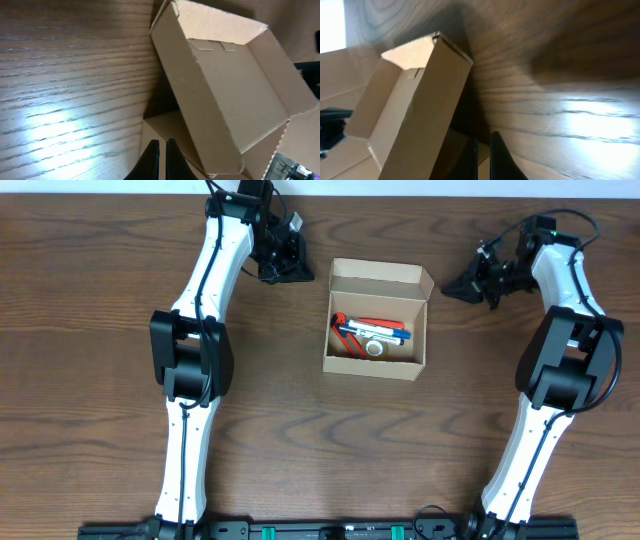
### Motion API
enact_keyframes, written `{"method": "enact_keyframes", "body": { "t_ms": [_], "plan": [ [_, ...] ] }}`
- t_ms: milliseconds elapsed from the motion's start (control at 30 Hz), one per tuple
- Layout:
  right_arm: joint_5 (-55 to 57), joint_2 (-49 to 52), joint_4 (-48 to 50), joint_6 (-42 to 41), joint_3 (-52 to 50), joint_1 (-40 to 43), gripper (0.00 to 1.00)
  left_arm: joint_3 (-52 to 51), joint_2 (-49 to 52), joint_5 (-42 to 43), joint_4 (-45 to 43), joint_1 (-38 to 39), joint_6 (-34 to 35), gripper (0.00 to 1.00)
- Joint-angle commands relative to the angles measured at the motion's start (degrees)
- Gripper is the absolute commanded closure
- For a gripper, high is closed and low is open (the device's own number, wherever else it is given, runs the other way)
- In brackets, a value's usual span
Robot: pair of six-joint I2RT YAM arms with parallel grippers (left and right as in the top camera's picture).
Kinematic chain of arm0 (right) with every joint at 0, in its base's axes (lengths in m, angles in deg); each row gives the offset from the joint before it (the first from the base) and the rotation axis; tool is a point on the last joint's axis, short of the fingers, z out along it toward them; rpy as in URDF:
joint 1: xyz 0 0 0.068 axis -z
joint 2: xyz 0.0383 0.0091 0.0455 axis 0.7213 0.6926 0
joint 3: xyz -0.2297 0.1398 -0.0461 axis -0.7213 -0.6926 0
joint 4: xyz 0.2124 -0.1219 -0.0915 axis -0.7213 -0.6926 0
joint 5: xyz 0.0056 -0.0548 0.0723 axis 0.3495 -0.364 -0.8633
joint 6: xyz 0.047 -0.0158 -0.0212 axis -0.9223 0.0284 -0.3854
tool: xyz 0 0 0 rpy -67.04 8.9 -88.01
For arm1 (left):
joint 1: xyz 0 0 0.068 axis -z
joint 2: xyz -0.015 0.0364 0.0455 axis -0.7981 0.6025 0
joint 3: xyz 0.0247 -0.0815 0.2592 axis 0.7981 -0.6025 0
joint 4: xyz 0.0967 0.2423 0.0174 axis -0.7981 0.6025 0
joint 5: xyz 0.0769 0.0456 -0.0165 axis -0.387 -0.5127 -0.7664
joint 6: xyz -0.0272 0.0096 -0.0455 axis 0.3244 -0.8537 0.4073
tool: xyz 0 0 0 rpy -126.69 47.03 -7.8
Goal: Pack container
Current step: 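Bring both grippers to the box's back flap from either side, then push the back flap forward with both grippers to fold the lid down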
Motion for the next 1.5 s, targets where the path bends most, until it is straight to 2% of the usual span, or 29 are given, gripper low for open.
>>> {"method": "enact_keyframes", "body": {
  "t_ms": [0,833,1467],
  "plan": [
    [-5.4,0.8,1.0,-1.0,-2.3,-1.0,0.98,-0.2,0.8,2.0,0.0,-0.2,0.9,0.94],
    [-7.4,0.8,7.3,-5.1,-4.8,-4.6,0.98,-1.4,4.4,5.9,-1.7,2.3,2.3,0.94],
    [-12.2,0.8,15.2,-4.4,-4.8,-4.6,0.98,-1.4,4.4,6.7,-5.1,2.2,0.8,0.94]
  ]
}}
